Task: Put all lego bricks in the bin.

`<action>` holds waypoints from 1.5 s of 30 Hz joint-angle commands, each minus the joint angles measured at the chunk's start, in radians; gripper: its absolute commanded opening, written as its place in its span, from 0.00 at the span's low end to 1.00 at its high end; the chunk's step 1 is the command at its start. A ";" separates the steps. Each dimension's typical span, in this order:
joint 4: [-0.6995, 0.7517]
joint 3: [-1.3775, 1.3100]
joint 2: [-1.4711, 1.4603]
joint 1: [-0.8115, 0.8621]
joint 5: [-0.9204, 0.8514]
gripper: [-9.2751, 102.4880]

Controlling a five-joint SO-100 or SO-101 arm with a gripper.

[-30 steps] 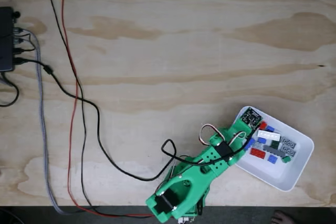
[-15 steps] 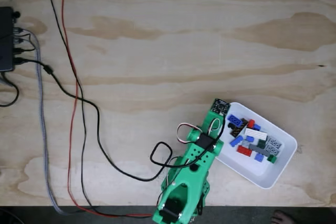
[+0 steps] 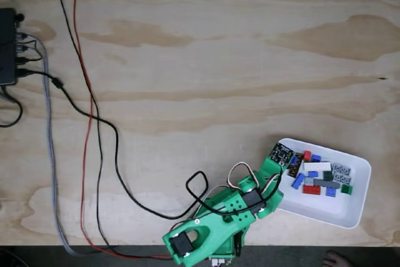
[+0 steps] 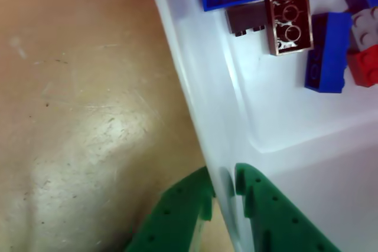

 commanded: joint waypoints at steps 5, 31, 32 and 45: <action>-0.023 -0.028 0.034 0.232 -0.314 0.08; -0.707 -0.296 -0.129 -0.588 0.388 0.41; -0.873 -0.210 -0.160 -0.612 0.436 0.40; -0.672 0.133 0.483 -0.719 0.603 0.40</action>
